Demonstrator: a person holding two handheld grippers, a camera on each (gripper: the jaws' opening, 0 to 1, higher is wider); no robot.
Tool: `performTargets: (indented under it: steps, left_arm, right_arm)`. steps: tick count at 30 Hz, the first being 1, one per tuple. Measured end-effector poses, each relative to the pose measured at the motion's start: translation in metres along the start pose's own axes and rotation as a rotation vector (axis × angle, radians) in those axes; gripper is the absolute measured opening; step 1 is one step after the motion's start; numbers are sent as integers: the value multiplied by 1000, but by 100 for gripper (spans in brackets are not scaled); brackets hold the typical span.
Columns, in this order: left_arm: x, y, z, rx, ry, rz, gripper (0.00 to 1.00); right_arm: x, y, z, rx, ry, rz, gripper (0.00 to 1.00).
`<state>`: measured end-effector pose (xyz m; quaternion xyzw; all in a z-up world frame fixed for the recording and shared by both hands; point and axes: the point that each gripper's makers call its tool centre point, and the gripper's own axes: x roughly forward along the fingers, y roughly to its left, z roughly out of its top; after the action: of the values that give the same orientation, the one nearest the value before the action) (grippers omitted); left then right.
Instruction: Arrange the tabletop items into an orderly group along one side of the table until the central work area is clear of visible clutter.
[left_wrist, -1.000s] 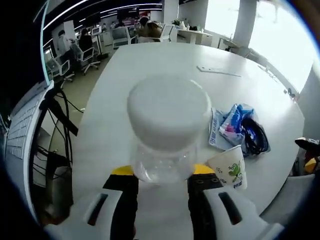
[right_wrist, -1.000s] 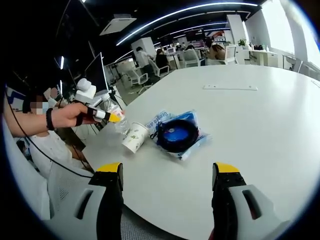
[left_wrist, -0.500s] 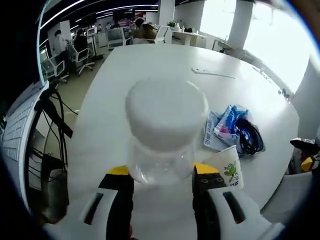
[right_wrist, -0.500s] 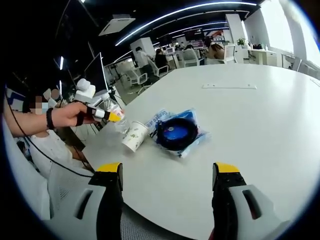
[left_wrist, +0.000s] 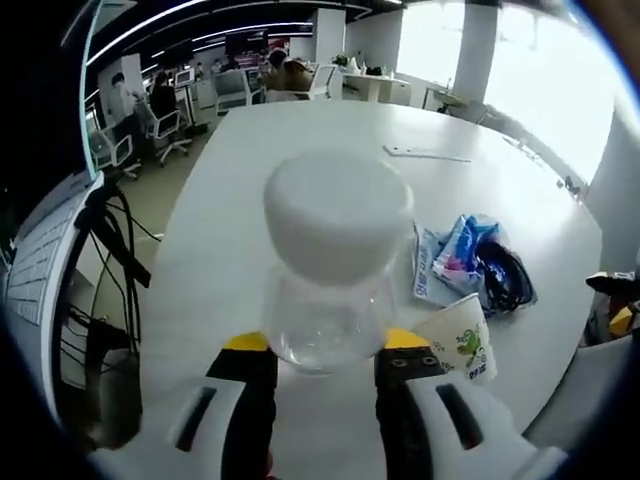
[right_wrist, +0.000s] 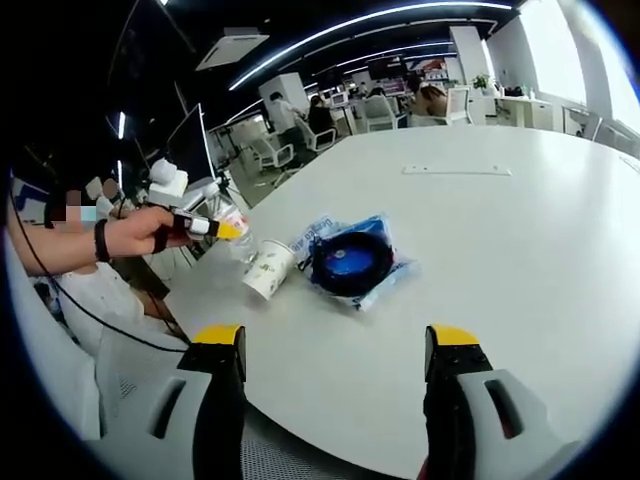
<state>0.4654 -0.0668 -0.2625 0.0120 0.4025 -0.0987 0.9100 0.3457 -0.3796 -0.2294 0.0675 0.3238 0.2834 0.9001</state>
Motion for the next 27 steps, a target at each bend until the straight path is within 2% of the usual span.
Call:
performTargets:
  steps: [11,27]
  left_arm:
    - [14,3,16,-43,-12,45,37]
    - [35,3,37,-39,-12,43,37]
  right_arm:
    - [-2,-6,-3,-3,14,0,72]
    - [-5,-13,-9,12,30,-1,72]
